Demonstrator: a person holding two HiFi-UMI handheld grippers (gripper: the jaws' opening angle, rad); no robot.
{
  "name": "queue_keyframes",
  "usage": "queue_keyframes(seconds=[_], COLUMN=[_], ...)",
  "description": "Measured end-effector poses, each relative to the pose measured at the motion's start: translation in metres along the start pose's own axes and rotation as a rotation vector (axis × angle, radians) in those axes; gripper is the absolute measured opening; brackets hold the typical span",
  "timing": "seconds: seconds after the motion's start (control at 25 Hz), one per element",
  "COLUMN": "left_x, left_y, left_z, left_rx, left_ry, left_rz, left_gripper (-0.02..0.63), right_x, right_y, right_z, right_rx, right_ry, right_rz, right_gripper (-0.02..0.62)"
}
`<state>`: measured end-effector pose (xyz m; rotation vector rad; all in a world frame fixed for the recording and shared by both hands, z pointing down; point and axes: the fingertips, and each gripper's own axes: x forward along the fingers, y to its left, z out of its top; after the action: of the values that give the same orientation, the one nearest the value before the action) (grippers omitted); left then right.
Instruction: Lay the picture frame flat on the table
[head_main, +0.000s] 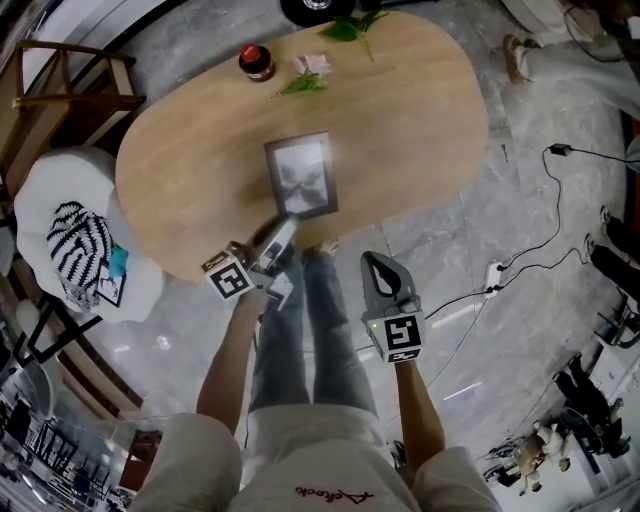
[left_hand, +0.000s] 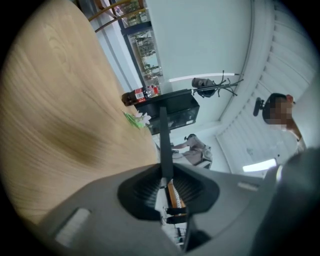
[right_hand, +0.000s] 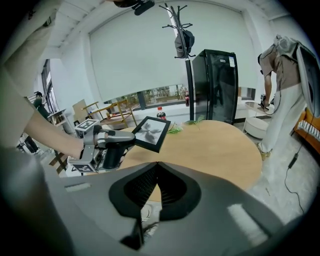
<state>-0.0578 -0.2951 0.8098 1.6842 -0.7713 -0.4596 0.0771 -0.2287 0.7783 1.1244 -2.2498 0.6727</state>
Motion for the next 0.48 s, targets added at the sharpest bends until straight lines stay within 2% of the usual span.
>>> queue_keyframes(seconds=[0.48], left_x=[0.011], left_y=[0.044], left_z=[-0.011], left_rx=[-0.055], left_ry=[0.019], left_rz=[0.062], left_gripper=[0.069], right_x=[0.005], right_y=[-0.002], right_z=[-0.004], right_rx=[-0.003], right_ry=[0.019], right_rz=[0.002], right_gripper=[0.003])
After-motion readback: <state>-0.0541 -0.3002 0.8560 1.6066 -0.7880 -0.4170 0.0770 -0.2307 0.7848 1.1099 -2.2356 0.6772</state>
